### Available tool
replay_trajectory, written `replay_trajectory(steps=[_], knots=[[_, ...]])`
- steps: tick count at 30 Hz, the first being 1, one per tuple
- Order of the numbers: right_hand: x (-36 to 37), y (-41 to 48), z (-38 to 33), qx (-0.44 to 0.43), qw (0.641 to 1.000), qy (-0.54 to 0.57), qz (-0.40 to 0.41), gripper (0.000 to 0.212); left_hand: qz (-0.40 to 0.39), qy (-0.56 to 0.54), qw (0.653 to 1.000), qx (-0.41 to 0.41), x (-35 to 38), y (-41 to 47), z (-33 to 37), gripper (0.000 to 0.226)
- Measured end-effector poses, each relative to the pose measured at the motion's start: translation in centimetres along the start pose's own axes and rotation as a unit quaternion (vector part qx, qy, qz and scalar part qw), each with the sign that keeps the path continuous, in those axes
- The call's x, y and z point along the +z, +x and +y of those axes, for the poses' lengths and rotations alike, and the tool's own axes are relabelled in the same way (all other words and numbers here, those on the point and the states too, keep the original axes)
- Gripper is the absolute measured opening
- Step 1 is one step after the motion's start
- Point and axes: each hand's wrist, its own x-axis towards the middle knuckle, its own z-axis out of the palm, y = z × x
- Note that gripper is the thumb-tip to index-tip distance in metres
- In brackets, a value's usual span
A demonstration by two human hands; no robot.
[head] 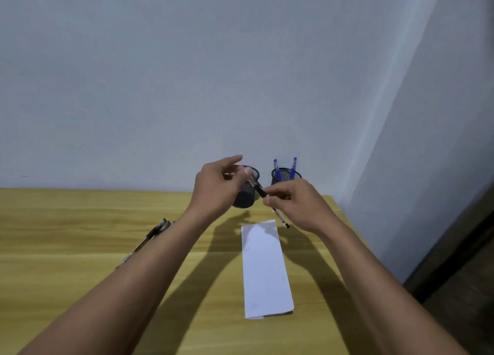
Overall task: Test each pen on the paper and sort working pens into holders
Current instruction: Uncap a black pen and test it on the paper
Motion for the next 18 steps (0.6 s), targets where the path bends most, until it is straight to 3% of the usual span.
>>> replay_trajectory(steps=[3,8,11,13,16,18], knots=[[-0.7,2.4,0.9,0.010,0.998,0.014,0.064,0.011,0.082,0.097,0.992,-0.002,0.8,1.1,-2.5,0.050],[-1.0,8.4,1.4,0.020,0.990,0.055,0.130,0.002,0.044,0.167,0.980,-0.094,3.2,4.3,-9.0,0.095],[0.1,11.7,1.4,0.012,0.986,0.064,0.151,0.006,0.045,0.179,0.977,-0.107,4.8,6.2,-11.2,0.110],[1.2,13.3,1.7,0.009,0.985,0.067,0.162,0.007,0.053,0.174,0.980,-0.084,5.5,7.2,-11.9,0.097],[2.9,14.9,2.4,0.017,0.987,0.053,0.149,0.005,0.063,0.140,0.987,-0.046,6.2,7.7,-12.2,0.056],[3.8,15.3,2.8,0.029,0.989,0.045,0.134,0.002,0.057,0.104,0.992,-0.043,6.4,7.6,-12.2,0.051]])
